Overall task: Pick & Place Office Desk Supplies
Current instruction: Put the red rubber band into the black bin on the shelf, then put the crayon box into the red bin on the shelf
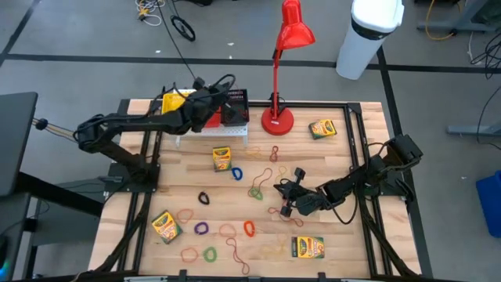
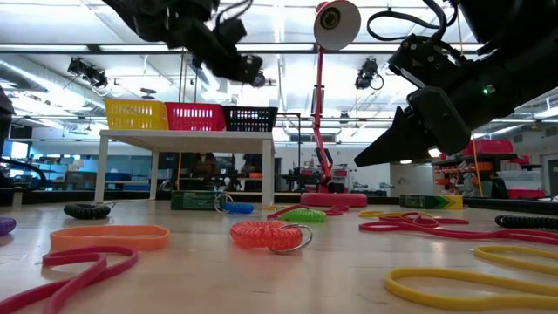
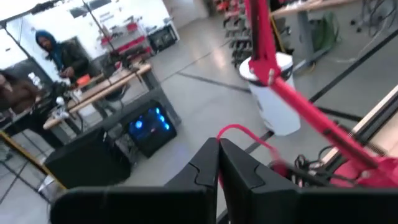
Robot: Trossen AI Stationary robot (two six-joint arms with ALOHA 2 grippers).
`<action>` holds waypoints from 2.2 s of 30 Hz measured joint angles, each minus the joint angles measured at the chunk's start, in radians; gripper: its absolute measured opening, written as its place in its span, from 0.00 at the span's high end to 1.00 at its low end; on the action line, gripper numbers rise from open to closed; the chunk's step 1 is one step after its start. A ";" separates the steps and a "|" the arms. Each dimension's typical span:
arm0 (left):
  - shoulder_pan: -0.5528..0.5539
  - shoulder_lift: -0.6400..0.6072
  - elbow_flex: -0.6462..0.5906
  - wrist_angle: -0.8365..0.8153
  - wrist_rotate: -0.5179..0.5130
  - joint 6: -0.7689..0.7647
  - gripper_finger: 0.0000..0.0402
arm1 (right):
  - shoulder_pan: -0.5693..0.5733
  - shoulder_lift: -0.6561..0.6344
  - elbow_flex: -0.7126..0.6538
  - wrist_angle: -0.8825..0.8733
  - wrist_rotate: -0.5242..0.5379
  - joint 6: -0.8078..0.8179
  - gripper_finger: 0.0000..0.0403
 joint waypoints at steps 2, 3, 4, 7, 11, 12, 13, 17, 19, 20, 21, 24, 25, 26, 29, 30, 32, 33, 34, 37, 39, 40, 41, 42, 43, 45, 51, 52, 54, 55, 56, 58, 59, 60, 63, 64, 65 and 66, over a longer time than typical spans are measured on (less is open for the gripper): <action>0.012 0.021 0.000 -0.001 0.008 -0.020 0.93 | 0.000 0.000 0.000 0.000 0.000 0.000 0.96; 0.017 0.025 0.000 -0.002 0.020 -0.027 0.92 | 0.000 0.000 0.000 0.000 0.000 0.000 0.96; 0.021 0.027 0.000 -0.002 0.035 -0.037 0.89 | 0.000 0.000 0.000 0.000 0.000 0.000 0.96; 0.020 0.025 0.000 0.004 0.093 -0.059 0.82 | 0.000 0.000 0.000 0.000 0.000 0.000 0.96; 0.012 0.005 0.000 -0.003 0.123 -0.066 0.72 | 0.000 0.000 0.000 0.000 0.000 0.000 0.96; 0.010 -0.004 0.000 -0.008 0.123 -0.064 0.70 | 0.000 0.000 0.000 0.000 0.000 0.000 0.96; 0.006 -0.016 0.000 -0.023 0.122 -0.063 0.68 | 0.000 0.000 0.000 0.000 0.000 0.000 0.96; -0.004 -0.062 0.000 -0.099 0.124 -0.064 0.64 | 0.000 0.000 0.000 0.000 0.000 0.000 0.96; -0.014 -0.092 0.000 -0.146 0.129 -0.062 0.63 | 0.000 0.000 0.000 -0.001 0.000 0.000 0.96; -0.020 -0.107 0.000 -0.182 0.131 -0.057 0.63 | 0.000 0.000 0.000 -0.001 0.000 0.000 0.96; -0.030 -0.121 0.000 -0.214 0.130 -0.050 0.63 | 0.000 0.000 0.000 -0.001 0.000 0.000 0.96; -0.069 -0.168 0.000 -0.319 0.130 -0.046 0.66 | 0.000 0.000 0.000 -0.002 0.000 0.000 0.96; -0.083 -0.182 0.000 -0.348 0.132 -0.045 0.68 | 0.000 0.000 0.000 -0.002 0.000 0.000 0.96; -0.098 -0.192 -0.001 -0.374 0.136 -0.045 0.69 | 0.000 0.000 0.000 -0.002 0.000 -0.001 0.96; -0.145 -0.212 -0.003 -0.441 0.159 -0.069 0.75 | 0.000 0.000 0.000 -0.002 -0.009 -0.004 0.96; -0.163 -0.212 -0.003 -0.450 0.170 -0.069 0.77 | 0.000 0.000 0.000 -0.002 -0.013 -0.004 0.96; -0.201 -0.213 -0.003 -0.465 0.195 -0.068 0.81 | 0.000 0.000 0.000 -0.001 -0.015 -0.004 0.96; -0.221 -0.213 -0.003 -0.470 0.213 -0.068 0.83 | 0.000 0.000 0.000 -0.001 -0.015 -0.004 0.96; -0.239 -0.213 -0.003 -0.471 0.232 -0.066 0.85 | 0.000 0.000 0.000 -0.001 -0.015 -0.004 0.96; -0.290 -0.205 -0.003 -0.465 0.282 -0.064 0.90 | 0.000 0.000 0.000 0.000 -0.015 -0.004 0.96; -0.320 -0.203 -0.004 -0.473 0.284 -0.064 0.92 | 0.000 0.000 0.000 0.000 -0.015 0.000 0.96; -0.335 -0.204 -0.011 -0.455 0.284 -0.062 0.92 | 0.000 0.000 0.000 0.000 -0.016 0.001 0.96; -0.348 -0.205 -0.027 -0.419 0.283 -0.051 0.93 | 0.000 0.000 0.000 0.000 -0.017 0.001 0.96; -0.357 -0.210 -0.050 -0.384 0.284 -0.038 0.93 | 0.000 0.000 0.000 0.000 -0.018 0.001 0.96; -0.367 -0.218 -0.082 -0.351 0.284 -0.030 0.94 | 0.000 0.000 0.000 0.000 -0.018 0.002 0.96; -0.378 -0.233 -0.153 -0.251 0.295 -0.026 0.94 | 0.000 0.000 0.000 0.000 -0.018 0.003 0.96; -0.386 -0.276 -0.391 0.074 0.428 -0.060 0.94 | 0.000 0.000 0.000 0.000 -0.018 0.003 0.96; -0.388 -0.283 -0.429 0.134 0.452 -0.064 0.94 | 0.000 0.000 0.000 0.000 -0.018 0.003 0.96; -0.393 -0.298 -0.500 0.231 0.488 -0.068 0.94 | 0.000 0.000 0.000 0.003 -0.018 0.001 0.96; -0.393 -0.306 -0.532 0.269 0.503 -0.072 0.94 | 0.000 0.000 0.000 0.003 -0.018 0.000 0.96; -0.393 -0.312 -0.560 0.300 0.519 -0.085 0.94 | 0.000 0.000 0.000 0.003 -0.017 0.000 0.96; -0.393 -0.324 -0.609 0.350 0.546 -0.121 0.94 | 0.000 0.000 0.000 0.003 -0.017 0.001 0.96; -0.393 -0.328 -0.629 0.366 0.560 -0.142 0.94 | 0.000 0.000 0.000 0.003 -0.016 0.000 0.96; -0.393 -0.332 -0.649 0.380 0.579 -0.161 0.94 | 0.000 0.000 0.000 0.003 -0.016 0.000 0.96; -0.393 -0.334 -0.678 0.385 0.641 -0.207 0.94 | 0.000 0.000 0.000 0.005 -0.016 0.000 0.96; -0.393 -0.334 -0.682 0.381 0.655 -0.211 0.94 | 0.000 0.000 0.000 0.006 -0.016 0.000 0.96; -0.393 -0.334 -0.684 0.382 0.665 -0.217 0.94 | 0.000 0.000 0.000 0.006 -0.016 0.000 0.96; -0.393 -0.334 -0.685 0.382 0.669 -0.222 0.94 | 0.000 0.000 0.000 0.006 -0.015 0.000 0.96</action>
